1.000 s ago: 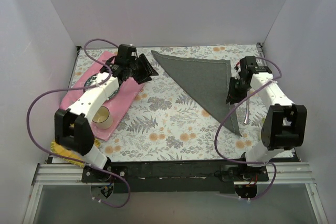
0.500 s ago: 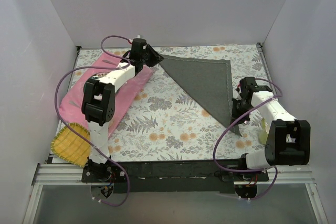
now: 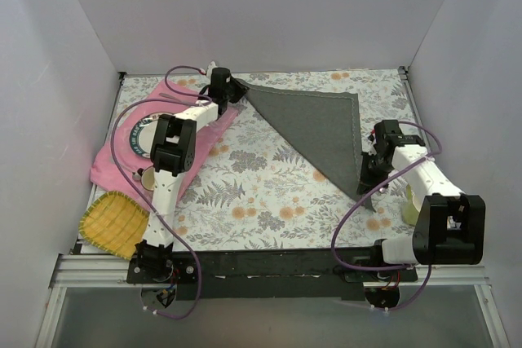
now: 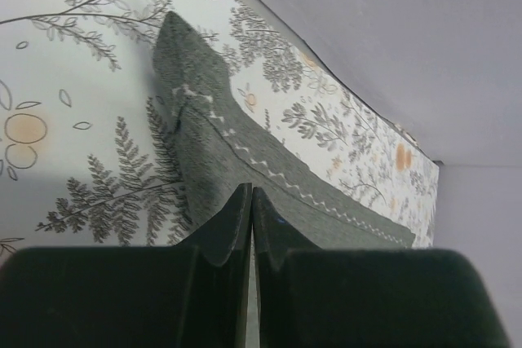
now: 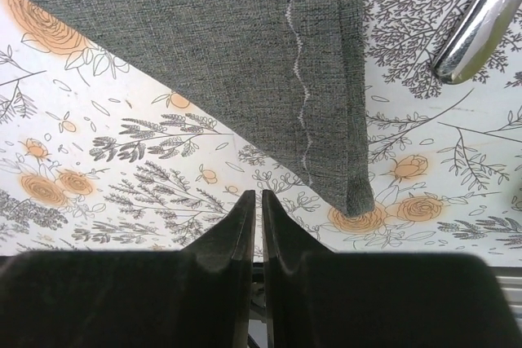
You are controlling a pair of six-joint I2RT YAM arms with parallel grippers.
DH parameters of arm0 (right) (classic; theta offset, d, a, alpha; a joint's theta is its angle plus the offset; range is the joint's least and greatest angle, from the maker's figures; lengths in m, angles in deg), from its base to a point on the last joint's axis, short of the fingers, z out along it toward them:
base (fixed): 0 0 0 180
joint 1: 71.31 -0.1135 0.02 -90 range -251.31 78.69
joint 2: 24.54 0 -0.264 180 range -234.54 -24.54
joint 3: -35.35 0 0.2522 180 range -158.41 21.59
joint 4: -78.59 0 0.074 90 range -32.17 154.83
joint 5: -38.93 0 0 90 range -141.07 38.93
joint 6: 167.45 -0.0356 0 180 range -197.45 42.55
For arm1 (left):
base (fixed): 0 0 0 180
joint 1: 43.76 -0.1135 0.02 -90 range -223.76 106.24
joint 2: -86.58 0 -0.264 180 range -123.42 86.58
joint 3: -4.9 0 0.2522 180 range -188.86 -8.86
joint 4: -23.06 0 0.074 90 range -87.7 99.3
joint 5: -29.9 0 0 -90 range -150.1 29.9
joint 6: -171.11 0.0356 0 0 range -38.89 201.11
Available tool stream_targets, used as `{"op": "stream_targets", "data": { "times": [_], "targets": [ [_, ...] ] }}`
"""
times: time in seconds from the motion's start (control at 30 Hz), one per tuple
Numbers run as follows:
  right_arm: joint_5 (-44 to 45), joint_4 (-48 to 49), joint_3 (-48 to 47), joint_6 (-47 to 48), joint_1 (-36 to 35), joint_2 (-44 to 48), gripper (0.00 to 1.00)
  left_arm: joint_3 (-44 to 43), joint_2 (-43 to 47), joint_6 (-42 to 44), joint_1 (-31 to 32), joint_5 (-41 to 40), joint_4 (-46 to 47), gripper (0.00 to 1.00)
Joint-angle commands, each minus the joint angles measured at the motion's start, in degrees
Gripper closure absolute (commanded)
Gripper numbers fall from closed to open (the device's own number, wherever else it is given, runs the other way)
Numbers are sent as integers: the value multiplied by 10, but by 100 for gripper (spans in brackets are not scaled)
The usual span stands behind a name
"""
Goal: Fold the napkin, place the utensils inside, and roll it up
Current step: Fold the napkin
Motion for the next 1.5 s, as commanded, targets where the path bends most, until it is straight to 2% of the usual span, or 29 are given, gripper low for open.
{"op": "stream_targets", "data": {
  "times": [0.0,0.37,0.47,0.63,0.7,0.73,0.77,0.8,0.87,0.9,0.93,1.03,1.1,1.27,1.47],
  "targets": [
    [30,-3,10,-5,2,5,86,-42,-5,-5,-4,-56,19,100],
    [125,36,49,-26,9,-64,86,-78,-56,-10,-16,-65,-4,100],
    [122,28,46,-26,9,-82,86,-107,-67,0,-16,-57,-18,100],
    [87,-2,-48,-36,8,-33,84,-168,-53,8,-16,-37,-63,100],
    [68,11,-85,-29,10,-29,80,-159,-28,-17,-16,-34,-90,93],
    [60,8,-130,-25,11,-47,72,-152,-2,-22,-16,-28,-90,88],
    [66,3,-151,-20,11,-62,67,-146,13,-30,-15,-20,-93,82],
    [77,-15,-172,-18,11,-96,59,-134,27,-38,-15,-5,-97,72],
    [108,-29,-227,-17,15,-131,54,-127,67,-45,-14,30,-101,64],
    [117,-21,-237,-12,16,-156,48,-127,79,-45,-12,35,-111,59],
    [125,-11,-244,-6,18,-167,46,-121,109,-45,-10,38,-132,57],
    [142,12,-275,9,50,-207,39,-65,183,-44,5,46,-148,54],
    [138,19,-295,24,76,-232,37,-23,228,-47,24,53,-152,54],
    [106,35,-302,60,134,-258,38,155,364,-99,77,81,-167,49],
    [79,53,-266,74,159,-268,41,258,515,-25,125,144,-188,44]
  ]
}}
